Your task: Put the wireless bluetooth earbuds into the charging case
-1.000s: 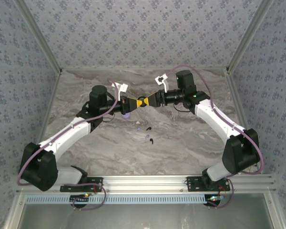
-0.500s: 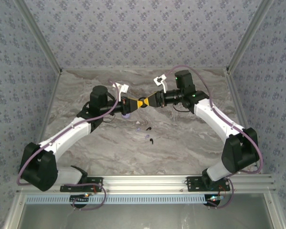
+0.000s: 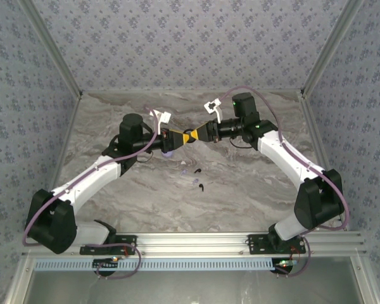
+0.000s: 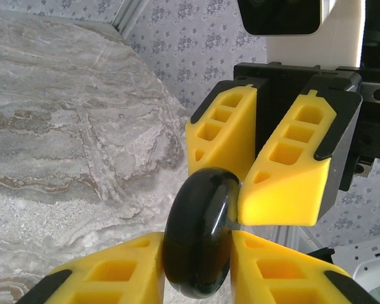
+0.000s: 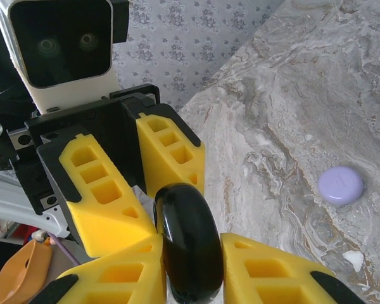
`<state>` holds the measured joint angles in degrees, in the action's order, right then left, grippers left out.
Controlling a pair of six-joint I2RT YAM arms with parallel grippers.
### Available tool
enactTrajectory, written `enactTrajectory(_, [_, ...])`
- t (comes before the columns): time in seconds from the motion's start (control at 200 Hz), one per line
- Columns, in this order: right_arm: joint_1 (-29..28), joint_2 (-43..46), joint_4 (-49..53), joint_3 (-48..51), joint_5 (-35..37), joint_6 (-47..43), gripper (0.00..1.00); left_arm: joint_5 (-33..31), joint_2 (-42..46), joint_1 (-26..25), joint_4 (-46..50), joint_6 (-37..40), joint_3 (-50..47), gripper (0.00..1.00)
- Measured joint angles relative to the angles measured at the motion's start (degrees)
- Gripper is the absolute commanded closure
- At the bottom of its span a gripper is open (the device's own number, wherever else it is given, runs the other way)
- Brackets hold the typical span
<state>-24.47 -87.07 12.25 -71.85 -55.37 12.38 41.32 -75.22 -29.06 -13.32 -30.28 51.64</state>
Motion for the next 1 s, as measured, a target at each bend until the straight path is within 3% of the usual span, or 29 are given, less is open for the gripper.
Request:
enactTrajectory(0.265, [0.0, 0.0, 0.0, -0.4, -0.5, 0.0, 0.76, 1.0, 0.0, -0.3, -0.2, -0.4, 0.0, 0.63])
enactTrajectory(0.75, [-0.1, 0.0, -0.1, -0.7, -1.1, 0.0, 0.76, 1.7, -0.5, -0.3, -0.9, -1.0, 0.0, 0.63])
enactTrajectory(0.9, [-0.1, 0.0, -0.1, -0.7, -1.1, 0.1, 0.76, 2.1, -1.0, -0.4, -2.1, -1.5, 0.0, 0.65])
enactTrajectory(0.999, [-0.1, 0.0, -0.1, -0.7, -1.1, 0.2, 0.76, 2.2, -1.2, -0.7, -2.6, -2.1, 0.0, 0.71])
